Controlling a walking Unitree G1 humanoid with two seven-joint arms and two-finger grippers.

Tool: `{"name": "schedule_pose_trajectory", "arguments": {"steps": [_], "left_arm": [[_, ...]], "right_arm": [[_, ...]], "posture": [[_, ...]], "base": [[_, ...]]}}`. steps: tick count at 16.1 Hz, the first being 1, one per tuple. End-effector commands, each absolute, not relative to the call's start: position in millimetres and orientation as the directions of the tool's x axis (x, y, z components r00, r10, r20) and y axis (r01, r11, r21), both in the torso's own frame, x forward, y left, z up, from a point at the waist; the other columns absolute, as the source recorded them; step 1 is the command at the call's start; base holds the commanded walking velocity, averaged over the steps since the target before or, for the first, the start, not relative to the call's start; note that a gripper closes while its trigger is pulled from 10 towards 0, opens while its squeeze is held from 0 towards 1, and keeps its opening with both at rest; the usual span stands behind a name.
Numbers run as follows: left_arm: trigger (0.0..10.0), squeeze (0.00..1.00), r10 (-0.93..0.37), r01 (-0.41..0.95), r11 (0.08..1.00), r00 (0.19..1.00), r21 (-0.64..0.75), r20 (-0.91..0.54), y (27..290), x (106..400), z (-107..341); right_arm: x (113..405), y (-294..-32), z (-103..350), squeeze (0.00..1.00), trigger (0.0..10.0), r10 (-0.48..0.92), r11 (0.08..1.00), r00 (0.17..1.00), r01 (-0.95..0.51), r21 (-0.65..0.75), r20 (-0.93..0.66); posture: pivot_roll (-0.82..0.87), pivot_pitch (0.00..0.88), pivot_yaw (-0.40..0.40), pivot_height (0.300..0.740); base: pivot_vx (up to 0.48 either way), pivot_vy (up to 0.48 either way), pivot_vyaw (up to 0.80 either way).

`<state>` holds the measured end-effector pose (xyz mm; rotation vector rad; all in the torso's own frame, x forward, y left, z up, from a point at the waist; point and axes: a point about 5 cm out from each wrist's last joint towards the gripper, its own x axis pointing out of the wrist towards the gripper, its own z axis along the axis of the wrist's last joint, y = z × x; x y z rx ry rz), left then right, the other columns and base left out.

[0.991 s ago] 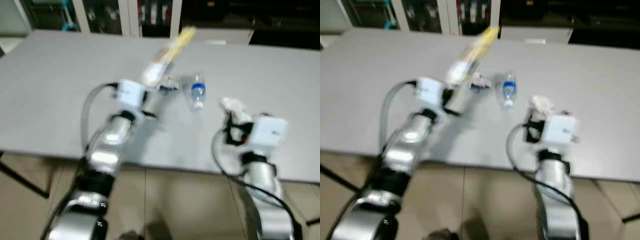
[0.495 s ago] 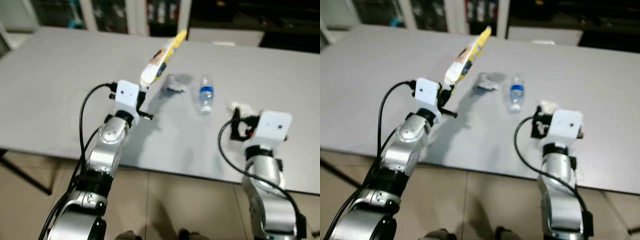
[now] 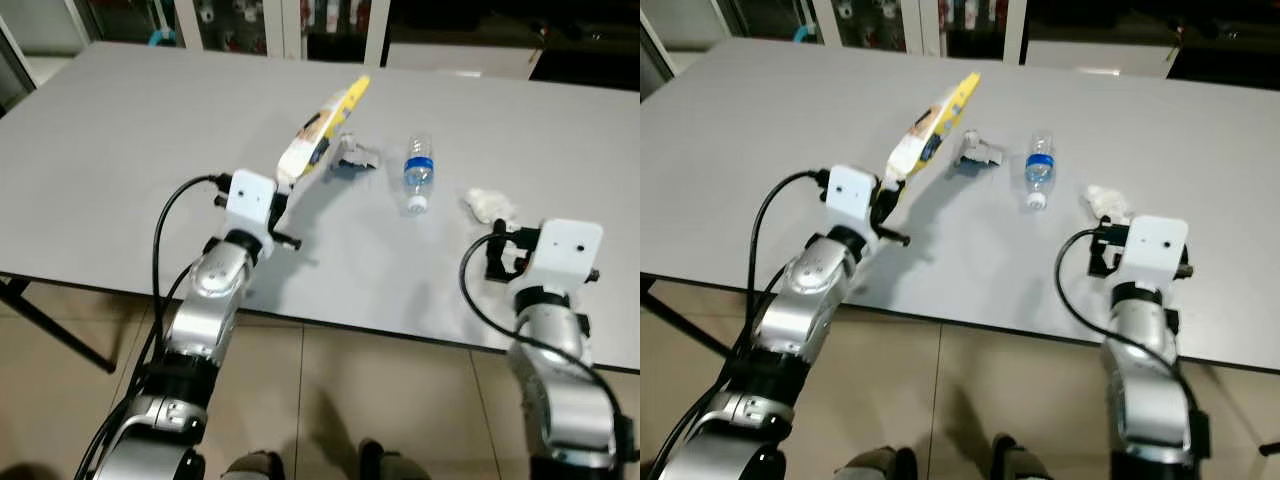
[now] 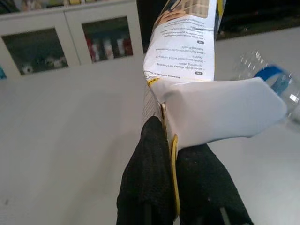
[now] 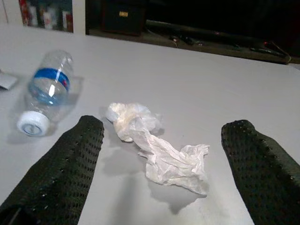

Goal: Picking trash to rubbish bin

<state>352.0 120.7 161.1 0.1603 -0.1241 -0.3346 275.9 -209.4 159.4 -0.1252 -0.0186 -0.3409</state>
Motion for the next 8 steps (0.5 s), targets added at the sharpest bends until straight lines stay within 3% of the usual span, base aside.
{"name": "schedule_pose_trajectory", "arguments": {"steps": [1, 8], "left_arm": [[10.0, 0.0, -0.352, 0.33, 0.922, 0.932, 0.203, 0.084, 121, 350, 162], [10.0, 0.0, -0.363, 0.341, 0.907, 0.93, 0.247, 0.049, 136, 339, 164]], "right_arm": [[277, -214, 157, 0.0, 10.0, -0.33, 0.937, 0.944, 0.33, -0.114, 0.017], [294, -233, 150, 0.0, 10.0, -0.265, 0.951, 0.964, 0.262, -0.164, 0.007]], "posture": [[0.16, 0.217, 0.016, 0.74], [0.23, 0.288, 0.046, 0.74]], "base": [[0.0, 0.0, 0.0], [0.0, 0.0, 0.0]]}}
